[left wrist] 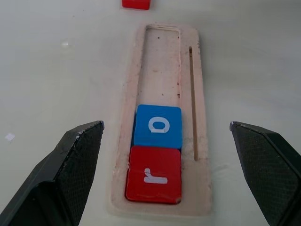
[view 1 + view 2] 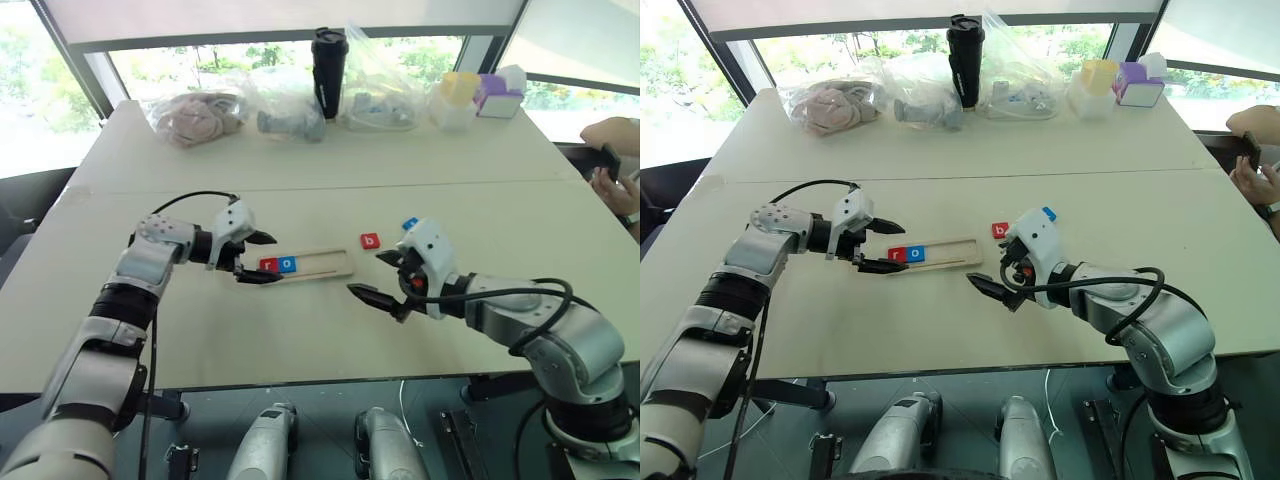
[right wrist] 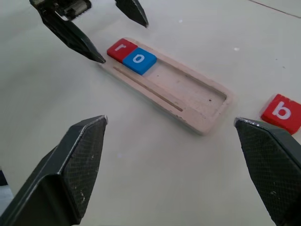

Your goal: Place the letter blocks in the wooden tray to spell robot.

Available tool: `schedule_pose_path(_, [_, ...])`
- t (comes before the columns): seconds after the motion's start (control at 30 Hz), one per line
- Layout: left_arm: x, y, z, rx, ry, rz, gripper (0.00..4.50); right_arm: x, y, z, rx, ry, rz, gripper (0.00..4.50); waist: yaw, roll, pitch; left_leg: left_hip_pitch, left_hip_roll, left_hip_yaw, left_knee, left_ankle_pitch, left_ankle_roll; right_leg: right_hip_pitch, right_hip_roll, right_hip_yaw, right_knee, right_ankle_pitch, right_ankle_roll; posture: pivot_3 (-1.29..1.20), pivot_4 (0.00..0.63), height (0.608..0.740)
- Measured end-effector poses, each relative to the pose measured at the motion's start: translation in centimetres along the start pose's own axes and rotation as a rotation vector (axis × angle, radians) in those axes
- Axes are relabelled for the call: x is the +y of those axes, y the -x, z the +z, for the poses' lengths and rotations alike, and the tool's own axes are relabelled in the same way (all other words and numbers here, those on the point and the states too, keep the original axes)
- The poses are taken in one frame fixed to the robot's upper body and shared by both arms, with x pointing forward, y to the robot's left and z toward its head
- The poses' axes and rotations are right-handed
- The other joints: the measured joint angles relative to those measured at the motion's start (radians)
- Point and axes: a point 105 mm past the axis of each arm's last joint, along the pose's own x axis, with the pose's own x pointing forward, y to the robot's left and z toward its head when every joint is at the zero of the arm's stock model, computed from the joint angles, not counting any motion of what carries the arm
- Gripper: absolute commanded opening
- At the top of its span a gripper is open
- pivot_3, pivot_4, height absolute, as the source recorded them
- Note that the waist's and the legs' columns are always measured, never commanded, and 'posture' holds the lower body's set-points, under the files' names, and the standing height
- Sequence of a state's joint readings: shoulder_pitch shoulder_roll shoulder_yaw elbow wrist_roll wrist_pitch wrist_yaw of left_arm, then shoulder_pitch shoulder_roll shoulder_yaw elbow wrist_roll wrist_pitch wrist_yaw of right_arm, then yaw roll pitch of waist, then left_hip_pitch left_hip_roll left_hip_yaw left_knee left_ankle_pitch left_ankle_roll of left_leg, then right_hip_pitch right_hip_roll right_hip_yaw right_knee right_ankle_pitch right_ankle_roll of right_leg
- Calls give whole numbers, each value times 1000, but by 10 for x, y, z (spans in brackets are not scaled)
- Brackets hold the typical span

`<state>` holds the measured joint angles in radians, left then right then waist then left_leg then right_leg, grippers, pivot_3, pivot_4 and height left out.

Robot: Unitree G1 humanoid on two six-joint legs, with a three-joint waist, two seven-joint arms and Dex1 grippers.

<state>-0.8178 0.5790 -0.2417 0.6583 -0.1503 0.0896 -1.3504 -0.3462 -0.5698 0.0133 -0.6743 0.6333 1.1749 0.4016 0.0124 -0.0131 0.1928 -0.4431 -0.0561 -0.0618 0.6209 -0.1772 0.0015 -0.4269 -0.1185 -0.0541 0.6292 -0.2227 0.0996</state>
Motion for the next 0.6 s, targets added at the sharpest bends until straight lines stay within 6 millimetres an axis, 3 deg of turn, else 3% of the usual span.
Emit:
schedule_pose_path(0.23, [-1,-19,-7,41,-60,-53,4500,5,1,-7,11,-15,-30,4457,1,0,0,0,0,0,5,0,0,2,0,0,1,1,1,0,150,740])
schedule_pose_path(0.5, [3,-23,-13,73,-86,-36,4500,1,4,-10,18,-9,-58,4457,1,0,0,0,0,-1,9,0,1,4,0,0,1,1,2,0,150,740])
schedule_pose_path(0.6, [2,-24,-15,69,-80,-37,3635,-2,5,-10,15,-4,-72,4500,1,0,0,0,0,-1,8,0,1,4,0,0,1,1,3,0,150,740])
